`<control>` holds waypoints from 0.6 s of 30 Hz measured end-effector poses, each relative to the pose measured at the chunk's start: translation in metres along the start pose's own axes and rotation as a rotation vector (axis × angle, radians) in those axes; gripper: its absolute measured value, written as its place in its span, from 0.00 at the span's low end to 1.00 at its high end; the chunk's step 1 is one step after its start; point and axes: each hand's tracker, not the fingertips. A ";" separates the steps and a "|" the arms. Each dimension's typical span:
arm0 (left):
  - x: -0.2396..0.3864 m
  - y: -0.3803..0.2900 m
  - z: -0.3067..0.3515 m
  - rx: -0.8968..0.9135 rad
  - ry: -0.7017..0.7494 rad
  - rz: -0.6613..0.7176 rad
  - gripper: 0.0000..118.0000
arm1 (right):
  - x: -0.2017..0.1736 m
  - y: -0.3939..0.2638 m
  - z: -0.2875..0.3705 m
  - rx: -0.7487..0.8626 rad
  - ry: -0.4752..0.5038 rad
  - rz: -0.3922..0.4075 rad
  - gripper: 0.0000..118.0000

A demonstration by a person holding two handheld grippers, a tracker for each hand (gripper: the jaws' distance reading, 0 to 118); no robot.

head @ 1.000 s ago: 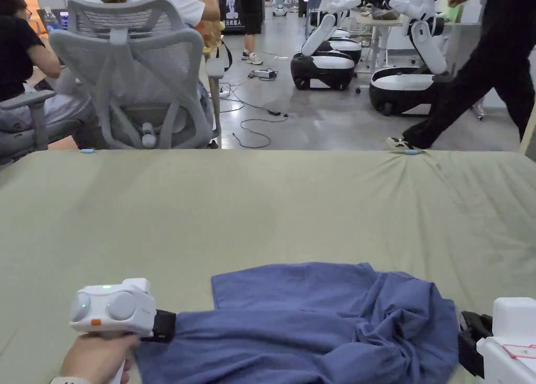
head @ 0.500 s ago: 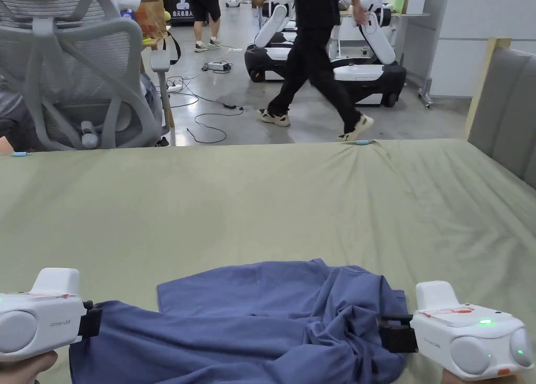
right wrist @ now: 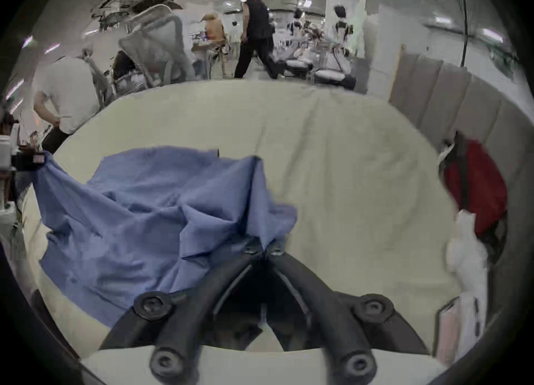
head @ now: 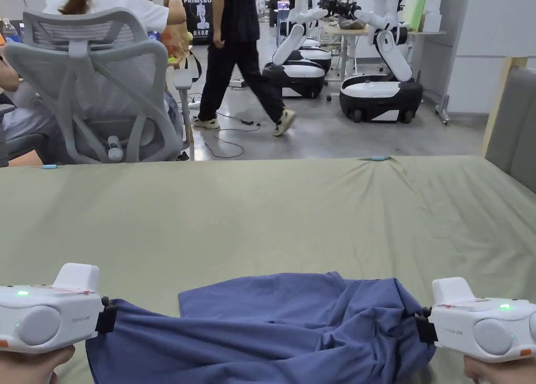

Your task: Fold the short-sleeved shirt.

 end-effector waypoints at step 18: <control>-0.066 0.173 0.098 0.377 0.312 -0.038 0.00 | 0.007 0.200 0.159 0.473 -0.380 0.151 0.00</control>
